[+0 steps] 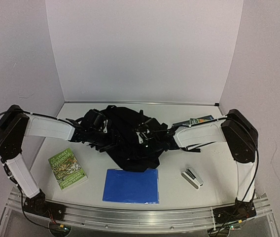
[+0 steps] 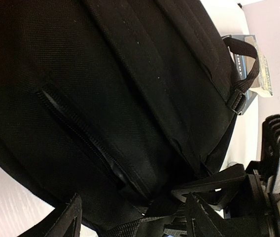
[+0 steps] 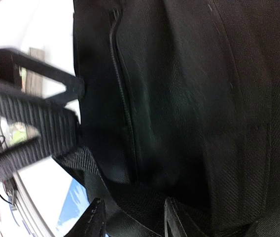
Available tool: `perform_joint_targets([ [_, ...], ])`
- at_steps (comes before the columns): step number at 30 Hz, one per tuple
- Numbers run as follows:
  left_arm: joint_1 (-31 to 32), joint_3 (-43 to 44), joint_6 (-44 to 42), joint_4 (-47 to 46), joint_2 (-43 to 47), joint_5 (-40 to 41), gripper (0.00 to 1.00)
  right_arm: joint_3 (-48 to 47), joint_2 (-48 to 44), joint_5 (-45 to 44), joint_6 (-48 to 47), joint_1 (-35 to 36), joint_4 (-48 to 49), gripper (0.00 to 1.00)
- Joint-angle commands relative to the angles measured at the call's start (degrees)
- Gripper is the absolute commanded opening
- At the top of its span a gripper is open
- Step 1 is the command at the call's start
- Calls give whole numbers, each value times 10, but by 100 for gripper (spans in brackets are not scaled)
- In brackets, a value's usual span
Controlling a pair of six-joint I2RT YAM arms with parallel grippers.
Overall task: Pack the student bag
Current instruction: Adjust the student bag at the center of the board.
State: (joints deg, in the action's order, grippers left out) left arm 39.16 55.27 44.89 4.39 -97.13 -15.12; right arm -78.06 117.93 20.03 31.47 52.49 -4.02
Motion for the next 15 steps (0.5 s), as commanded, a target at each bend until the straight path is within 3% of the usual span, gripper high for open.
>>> perform_joint_targets([
  [1,-2,44,-11,3,-29,-32,73,19,-16,14,-8,2,-2,40],
  [10,3,68,-16,15,-66,-46,64,36,-28,12,-8,2,-1,34],
  [15,9,91,-17,37,-88,-36,50,37,-26,12,-7,3,-1,32],
])
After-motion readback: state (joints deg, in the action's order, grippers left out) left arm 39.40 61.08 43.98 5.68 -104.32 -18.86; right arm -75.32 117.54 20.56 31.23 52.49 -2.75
